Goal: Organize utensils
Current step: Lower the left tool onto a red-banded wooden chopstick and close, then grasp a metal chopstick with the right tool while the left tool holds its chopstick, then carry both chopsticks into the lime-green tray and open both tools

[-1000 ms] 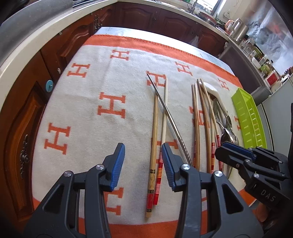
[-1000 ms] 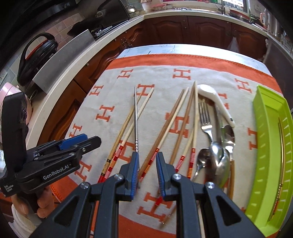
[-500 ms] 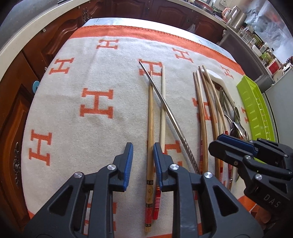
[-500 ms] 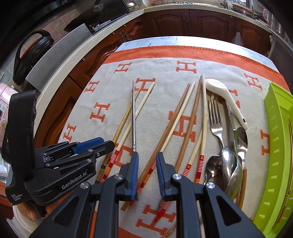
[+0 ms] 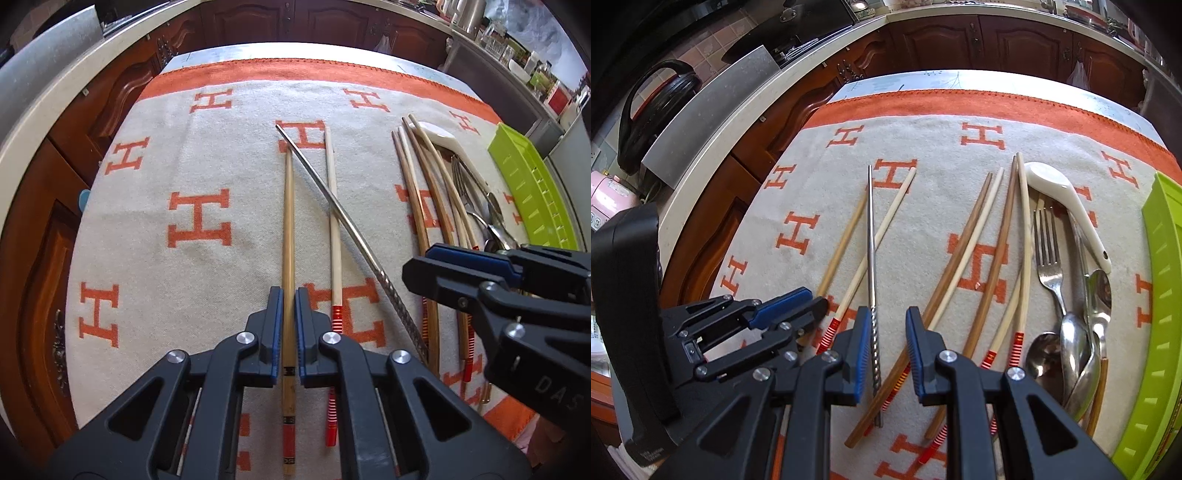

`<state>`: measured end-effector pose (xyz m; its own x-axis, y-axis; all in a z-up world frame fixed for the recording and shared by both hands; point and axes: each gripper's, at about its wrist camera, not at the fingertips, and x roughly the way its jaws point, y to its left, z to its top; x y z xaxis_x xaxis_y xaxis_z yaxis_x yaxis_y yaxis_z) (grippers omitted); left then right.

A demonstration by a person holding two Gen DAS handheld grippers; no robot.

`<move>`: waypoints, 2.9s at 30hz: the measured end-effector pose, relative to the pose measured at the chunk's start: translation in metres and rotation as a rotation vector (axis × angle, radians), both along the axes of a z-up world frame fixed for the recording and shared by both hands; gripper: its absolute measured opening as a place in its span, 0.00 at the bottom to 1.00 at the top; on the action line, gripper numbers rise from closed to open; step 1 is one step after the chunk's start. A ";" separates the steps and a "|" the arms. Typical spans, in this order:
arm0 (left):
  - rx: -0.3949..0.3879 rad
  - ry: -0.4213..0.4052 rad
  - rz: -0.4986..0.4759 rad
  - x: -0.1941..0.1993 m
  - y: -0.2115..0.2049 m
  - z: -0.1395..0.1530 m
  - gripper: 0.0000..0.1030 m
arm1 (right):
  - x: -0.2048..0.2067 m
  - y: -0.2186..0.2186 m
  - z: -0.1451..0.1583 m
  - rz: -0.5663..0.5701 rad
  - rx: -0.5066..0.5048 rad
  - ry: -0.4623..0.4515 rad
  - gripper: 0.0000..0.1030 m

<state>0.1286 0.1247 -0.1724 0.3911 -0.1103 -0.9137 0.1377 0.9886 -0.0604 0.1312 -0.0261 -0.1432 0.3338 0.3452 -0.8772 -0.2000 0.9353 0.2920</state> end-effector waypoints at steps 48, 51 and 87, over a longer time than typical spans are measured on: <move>-0.219 -0.050 0.095 -0.051 -0.051 0.087 0.04 | -0.050 -0.073 0.057 -0.165 0.147 -0.133 0.05; -0.230 -0.052 0.077 -0.051 -0.077 0.092 0.04 | -0.059 -0.100 0.062 -0.208 0.116 -0.148 0.05; -0.240 0.121 -0.150 -0.010 -0.310 0.049 0.05 | -0.099 -0.308 0.045 -0.695 0.010 -0.117 0.07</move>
